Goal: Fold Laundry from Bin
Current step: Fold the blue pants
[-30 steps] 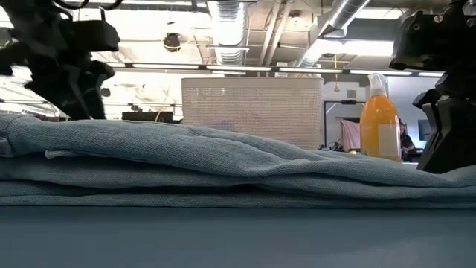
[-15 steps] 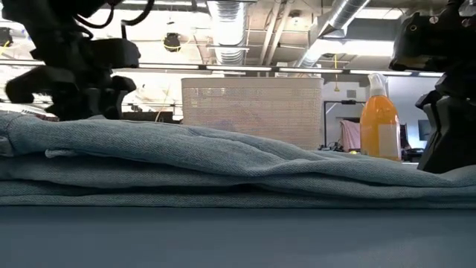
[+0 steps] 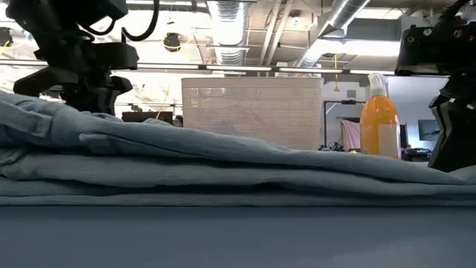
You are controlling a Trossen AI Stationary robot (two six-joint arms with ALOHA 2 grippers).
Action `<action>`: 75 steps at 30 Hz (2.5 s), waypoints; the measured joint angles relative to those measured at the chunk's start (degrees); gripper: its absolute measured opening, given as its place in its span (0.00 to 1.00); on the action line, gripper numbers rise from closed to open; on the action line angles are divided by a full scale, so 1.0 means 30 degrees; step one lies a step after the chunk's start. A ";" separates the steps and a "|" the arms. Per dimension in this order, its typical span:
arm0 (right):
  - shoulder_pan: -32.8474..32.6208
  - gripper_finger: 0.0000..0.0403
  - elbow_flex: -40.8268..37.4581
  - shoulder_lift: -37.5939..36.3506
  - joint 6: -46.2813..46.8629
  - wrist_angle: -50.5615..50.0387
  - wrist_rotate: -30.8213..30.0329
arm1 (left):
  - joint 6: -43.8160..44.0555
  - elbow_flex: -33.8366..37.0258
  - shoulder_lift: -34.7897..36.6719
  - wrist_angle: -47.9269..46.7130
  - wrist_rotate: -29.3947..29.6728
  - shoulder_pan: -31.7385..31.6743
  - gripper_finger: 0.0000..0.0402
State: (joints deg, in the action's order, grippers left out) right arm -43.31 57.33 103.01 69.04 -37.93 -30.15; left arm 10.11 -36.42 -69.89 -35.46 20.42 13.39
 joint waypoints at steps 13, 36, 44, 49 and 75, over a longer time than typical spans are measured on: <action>-0.1747 0.05 0.0918 -0.2187 0.3647 -0.5011 -0.1480 | -0.0423 0.0036 0.0945 -0.0659 -0.0226 -0.0002 0.00; -0.1383 0.05 -0.0267 0.0449 0.7346 -0.4698 0.2618 | -0.0183 -0.0175 0.2312 -0.2118 -0.1839 -0.1137 0.01; -0.1128 0.05 -0.0243 -0.0141 0.6866 -0.4574 0.2600 | -0.1663 -0.2056 0.2421 -0.4490 -0.2398 -0.1168 0.21; -0.1026 0.05 -0.0309 -0.0850 0.6673 -0.4596 0.2519 | 0.0306 -0.4348 0.2305 -0.9527 -0.2870 -0.1175 0.33; -0.0643 0.05 -0.0272 -0.1285 0.5165 -0.4127 0.1802 | 0.2512 -0.5552 -0.4674 0.3420 -0.1292 1.0052 0.40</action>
State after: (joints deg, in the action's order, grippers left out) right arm -45.24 56.51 99.15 84.53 -50.31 -24.74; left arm 17.64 -53.08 -83.92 -25.20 16.54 43.55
